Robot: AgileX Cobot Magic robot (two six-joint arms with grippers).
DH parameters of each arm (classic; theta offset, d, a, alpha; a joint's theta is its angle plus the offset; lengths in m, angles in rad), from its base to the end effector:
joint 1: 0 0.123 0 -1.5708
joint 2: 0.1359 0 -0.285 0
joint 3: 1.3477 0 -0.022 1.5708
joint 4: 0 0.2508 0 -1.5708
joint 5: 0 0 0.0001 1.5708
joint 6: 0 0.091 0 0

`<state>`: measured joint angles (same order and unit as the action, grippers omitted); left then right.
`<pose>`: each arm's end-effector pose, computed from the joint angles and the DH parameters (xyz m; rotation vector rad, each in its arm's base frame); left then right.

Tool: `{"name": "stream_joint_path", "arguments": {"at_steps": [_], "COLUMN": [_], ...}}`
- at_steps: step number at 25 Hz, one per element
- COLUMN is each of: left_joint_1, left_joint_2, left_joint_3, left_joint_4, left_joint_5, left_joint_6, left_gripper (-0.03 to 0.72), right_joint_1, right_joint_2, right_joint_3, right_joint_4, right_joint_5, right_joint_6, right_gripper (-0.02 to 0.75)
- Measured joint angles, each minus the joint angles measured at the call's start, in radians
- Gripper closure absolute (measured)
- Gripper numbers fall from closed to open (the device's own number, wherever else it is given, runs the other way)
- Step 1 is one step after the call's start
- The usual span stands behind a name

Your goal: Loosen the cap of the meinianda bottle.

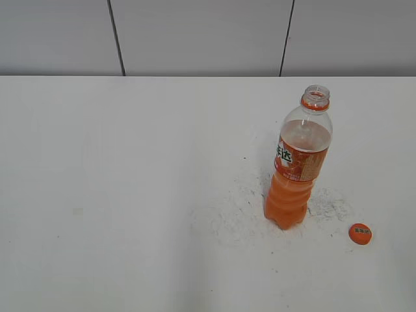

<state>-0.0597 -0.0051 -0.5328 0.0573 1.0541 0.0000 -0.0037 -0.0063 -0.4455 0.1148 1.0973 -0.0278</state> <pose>-0.0091 0.0051 0.2869 0.0560 1.9979 0.0296 -0.0018 0.0093 0.2596 -0.0302 2.1253 0.1210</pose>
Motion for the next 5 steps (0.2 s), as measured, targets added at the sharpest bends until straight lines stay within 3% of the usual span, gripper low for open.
{"name": "stream_joint_path", "arguments": {"at_steps": [5], "left_joint_1": [0.020], "left_joint_2": [0.000], "left_joint_3": [0.000], "left_joint_4": [0.000], "left_joint_5": [0.000], "left_joint_6": [0.000], "left_gripper": [0.182], "right_joint_1": [0.000], "right_joint_2": [0.000], "right_joint_3": [0.000], "right_joint_4": [0.001], "right_joint_5": [0.000], "right_joint_6": [0.000], "right_gripper": [0.245]}}
